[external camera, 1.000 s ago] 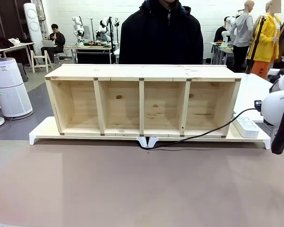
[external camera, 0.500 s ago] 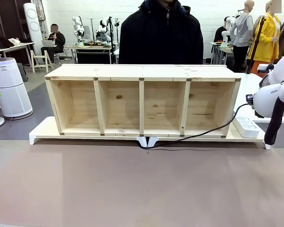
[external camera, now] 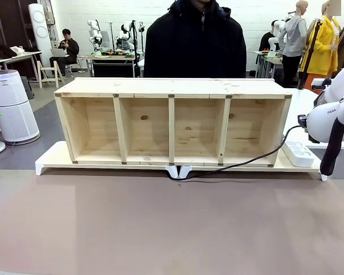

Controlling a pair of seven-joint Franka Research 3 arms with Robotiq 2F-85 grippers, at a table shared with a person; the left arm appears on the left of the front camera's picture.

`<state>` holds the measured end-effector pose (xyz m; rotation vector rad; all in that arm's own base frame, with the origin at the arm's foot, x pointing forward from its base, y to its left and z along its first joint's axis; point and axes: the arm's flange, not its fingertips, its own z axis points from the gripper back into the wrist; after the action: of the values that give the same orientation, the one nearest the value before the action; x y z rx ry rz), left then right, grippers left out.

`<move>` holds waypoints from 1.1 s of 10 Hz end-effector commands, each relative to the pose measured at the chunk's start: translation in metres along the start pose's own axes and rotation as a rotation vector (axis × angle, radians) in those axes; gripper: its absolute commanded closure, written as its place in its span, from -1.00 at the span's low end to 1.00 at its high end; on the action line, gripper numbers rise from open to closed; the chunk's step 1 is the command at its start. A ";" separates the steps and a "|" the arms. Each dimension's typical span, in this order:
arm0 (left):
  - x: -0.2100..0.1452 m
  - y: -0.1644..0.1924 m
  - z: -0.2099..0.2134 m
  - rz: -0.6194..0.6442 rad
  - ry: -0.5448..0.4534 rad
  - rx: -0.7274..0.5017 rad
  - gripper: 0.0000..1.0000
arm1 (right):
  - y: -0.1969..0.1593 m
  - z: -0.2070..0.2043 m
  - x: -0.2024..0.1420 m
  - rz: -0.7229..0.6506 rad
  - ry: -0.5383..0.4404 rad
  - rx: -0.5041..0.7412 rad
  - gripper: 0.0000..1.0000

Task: Perform cable management.
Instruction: Pull the grasped Power Cable to the location of the Power Strip, then release the Power Cable when the human grasps it.

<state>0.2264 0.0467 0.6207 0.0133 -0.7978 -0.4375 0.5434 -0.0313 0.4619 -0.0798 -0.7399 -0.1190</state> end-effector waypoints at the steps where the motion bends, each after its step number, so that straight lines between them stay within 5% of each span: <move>1: 0.001 0.001 -0.002 0.014 -0.002 0.013 -1.00 | 0.000 0.002 0.001 0.002 -0.004 0.000 0.71; 11: 0.001 0.001 -0.002 0.014 -0.002 0.013 -1.00 | 0.000 0.002 0.001 0.002 -0.004 0.000 0.71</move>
<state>0.2264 0.0467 0.6207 0.0133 -0.7979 -0.4375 0.5434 -0.0312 0.4619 -0.0798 -0.7398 -0.1188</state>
